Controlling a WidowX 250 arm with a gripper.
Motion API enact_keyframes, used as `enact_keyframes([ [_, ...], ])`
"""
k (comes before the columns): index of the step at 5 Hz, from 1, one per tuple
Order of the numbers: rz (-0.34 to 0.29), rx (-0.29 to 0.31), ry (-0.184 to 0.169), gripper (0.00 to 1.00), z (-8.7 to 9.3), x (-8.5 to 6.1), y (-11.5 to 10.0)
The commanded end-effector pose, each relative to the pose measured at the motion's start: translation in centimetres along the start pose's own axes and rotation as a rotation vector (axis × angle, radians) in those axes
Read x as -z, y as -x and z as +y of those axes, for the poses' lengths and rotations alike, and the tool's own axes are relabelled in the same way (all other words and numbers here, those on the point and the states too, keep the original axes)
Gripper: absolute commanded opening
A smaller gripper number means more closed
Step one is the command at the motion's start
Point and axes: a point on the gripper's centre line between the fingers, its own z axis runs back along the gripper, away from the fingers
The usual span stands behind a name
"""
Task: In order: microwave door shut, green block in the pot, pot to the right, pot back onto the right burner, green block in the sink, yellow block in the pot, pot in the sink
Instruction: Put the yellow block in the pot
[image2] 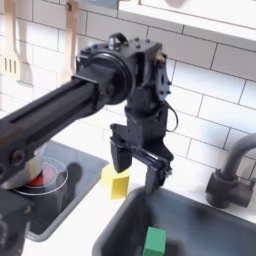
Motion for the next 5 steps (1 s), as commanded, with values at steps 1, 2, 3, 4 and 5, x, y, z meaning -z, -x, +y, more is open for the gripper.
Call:
enact_keyframes([
  [1,-0.004,-0.038,-0.037,1.00,1.9,-0.4,-0.2],
  [2,-0.002,-0.067,-0.073,1.00,2.7,-0.6,-0.4],
  [3,0.034,-0.090,-0.073,1.00,3.2,0.5,-0.3],
  [4,0.059,-0.083,-0.069,1.00,3.1,1.5,-0.3],
  [5,0.075,-0.086,-0.076,1.00,3.5,2.3,-0.2],
])
